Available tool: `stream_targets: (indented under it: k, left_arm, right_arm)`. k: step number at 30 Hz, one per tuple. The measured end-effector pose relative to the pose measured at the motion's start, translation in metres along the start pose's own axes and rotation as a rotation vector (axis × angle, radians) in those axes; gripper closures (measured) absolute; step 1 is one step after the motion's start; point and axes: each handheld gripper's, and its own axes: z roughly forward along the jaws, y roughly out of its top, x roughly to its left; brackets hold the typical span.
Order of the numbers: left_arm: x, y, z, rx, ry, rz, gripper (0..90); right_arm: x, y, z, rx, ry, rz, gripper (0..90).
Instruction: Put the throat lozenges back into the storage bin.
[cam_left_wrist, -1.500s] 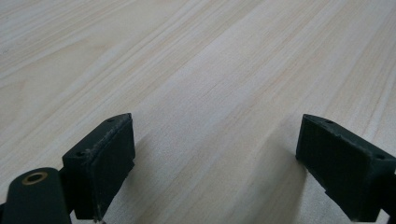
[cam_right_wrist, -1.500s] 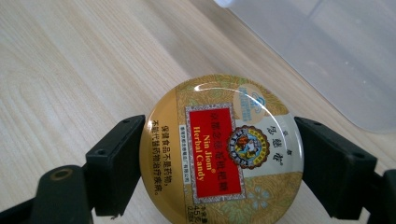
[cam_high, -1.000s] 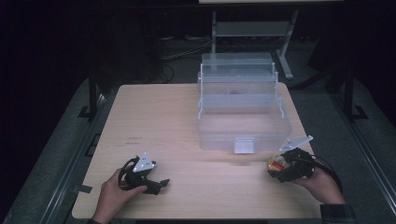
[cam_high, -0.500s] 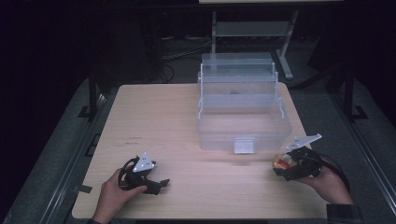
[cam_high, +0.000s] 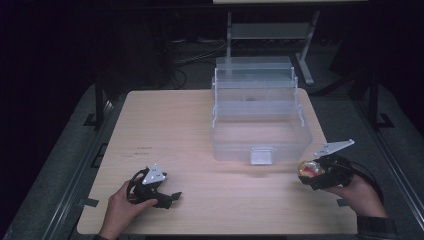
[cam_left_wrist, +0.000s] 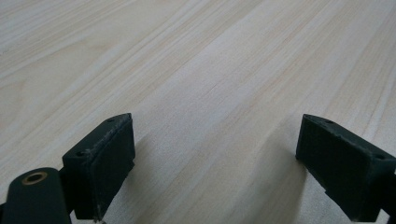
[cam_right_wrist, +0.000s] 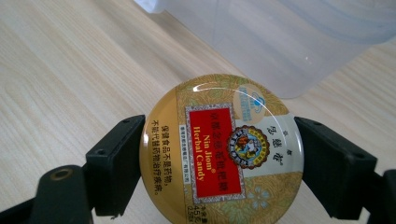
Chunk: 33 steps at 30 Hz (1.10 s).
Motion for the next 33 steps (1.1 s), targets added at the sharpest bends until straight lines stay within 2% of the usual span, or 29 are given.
stream_targets:
  k: [10,33]
  left_arm:
    - [0.000,0.000,0.000,0.001,0.000,0.001,10.9]
    - [0.000,0.000,0.000,0.001,-0.001,-0.002,10.9]
  right_arm:
    - [-0.008,0.005,-0.015,-0.005,-0.021,-0.001,19.6]
    - [-0.019,0.025,-0.034,-0.033,-0.037,-0.012,19.6]
